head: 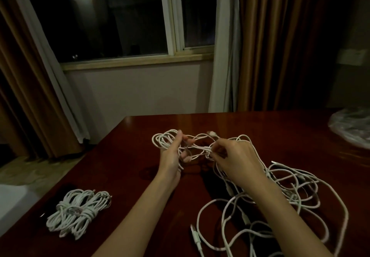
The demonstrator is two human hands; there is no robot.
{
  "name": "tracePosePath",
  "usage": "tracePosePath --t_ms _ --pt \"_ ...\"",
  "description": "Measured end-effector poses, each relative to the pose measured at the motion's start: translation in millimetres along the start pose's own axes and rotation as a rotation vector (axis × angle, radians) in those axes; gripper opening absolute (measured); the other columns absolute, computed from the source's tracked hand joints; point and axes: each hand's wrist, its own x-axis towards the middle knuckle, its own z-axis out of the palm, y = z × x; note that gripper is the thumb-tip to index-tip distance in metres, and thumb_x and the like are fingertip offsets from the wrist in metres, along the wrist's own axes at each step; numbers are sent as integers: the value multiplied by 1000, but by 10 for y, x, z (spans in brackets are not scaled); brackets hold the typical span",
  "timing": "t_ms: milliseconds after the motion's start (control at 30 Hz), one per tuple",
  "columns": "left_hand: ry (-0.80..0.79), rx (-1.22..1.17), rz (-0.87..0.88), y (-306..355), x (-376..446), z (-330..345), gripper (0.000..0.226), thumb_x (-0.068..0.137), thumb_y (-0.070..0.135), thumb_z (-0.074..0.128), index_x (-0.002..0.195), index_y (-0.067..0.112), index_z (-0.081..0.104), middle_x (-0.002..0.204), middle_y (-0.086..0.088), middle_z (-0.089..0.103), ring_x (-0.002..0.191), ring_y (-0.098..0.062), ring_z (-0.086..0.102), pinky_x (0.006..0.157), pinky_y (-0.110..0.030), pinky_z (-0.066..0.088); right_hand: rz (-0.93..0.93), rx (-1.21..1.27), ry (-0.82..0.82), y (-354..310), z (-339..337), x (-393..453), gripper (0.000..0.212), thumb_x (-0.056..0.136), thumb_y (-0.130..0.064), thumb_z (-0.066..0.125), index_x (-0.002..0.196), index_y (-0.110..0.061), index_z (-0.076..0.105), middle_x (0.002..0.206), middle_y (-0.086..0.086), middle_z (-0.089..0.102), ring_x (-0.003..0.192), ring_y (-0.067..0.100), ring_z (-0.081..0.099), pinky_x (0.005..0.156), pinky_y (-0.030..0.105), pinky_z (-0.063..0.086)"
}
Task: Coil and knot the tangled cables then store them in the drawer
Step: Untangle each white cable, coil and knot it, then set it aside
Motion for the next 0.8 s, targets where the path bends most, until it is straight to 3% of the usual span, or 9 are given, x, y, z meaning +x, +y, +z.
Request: tracePosePath --t_ms 133,200,300,400,533,600,667,733,800 --pt "100 -229 -2 131 167 -178 32 103 26 41 74 15 45 40 10 31 30 0 25 32 -13 23 29 -67 -10 84 -55 5 11 91 -29 64 96 -24 73 85 -8 72 79 10 65 87 33 50" --pt "144 -184 8 145 215 -277 31 103 26 42 74 16 45 39 11 27 30 0 23 32 -13 23 63 -29 -12 119 -82 14 16 90 -32 64 98 -23 74 83 -7 72 74 8 65 80 31 53" --pt "124 36 -3 29 207 -266 25 98 21 53 75 12 54 41 9 32 33 -2 27 34 -15 26 64 123 27 116 -77 30 17 89 -31 66 99 -21 75 81 -11 71 73 2 64 79 31 55" --pt "-17 207 -59 -50 132 -156 16 94 18 59 82 8 64 52 3 48 36 -4 39 36 -16 31 94 362 105 72 -101 43 14 90 -29 65 95 -20 75 67 -12 67 63 1 64 63 19 53" --pt "-72 318 -85 -53 73 -101 16 92 11 60 101 -1 66 81 -11 71 47 -9 54 45 -20 46 198 753 85 2 -174 52 13 93 -24 61 94 -14 70 59 4 67 54 20 66 51 31 52" --pt "-38 416 -47 -38 113 -161 17 90 15 64 102 3 66 98 -12 71 62 -12 63 59 -24 52 254 929 69 -19 -218 57 15 95 -20 59 99 -9 68 61 5 68 59 19 68 53 26 52" --pt "10 558 -2 12 161 -231 47 80 31 75 115 2 62 107 -4 69 87 -17 68 78 -30 54 299 1055 69 -37 -257 62 17 94 -19 58 101 -6 67 64 5 69 63 17 69 55 19 51" --pt "86 731 62 58 199 -301 81 74 41 79 138 9 42 122 -2 59 114 -22 58 97 -39 48 331 1148 92 -54 -273 69 16 92 -18 60 99 -5 68 68 5 69 67 17 70 58 22 55" --pt "189 910 211 89 189 -318 85 77 39 77 146 21 30 134 2 47 129 -20 41 110 -49 34 347 1190 111 -80 -271 75 16 90 -17 63 96 -5 71 75 5 70 73 18 71 65 27 59"
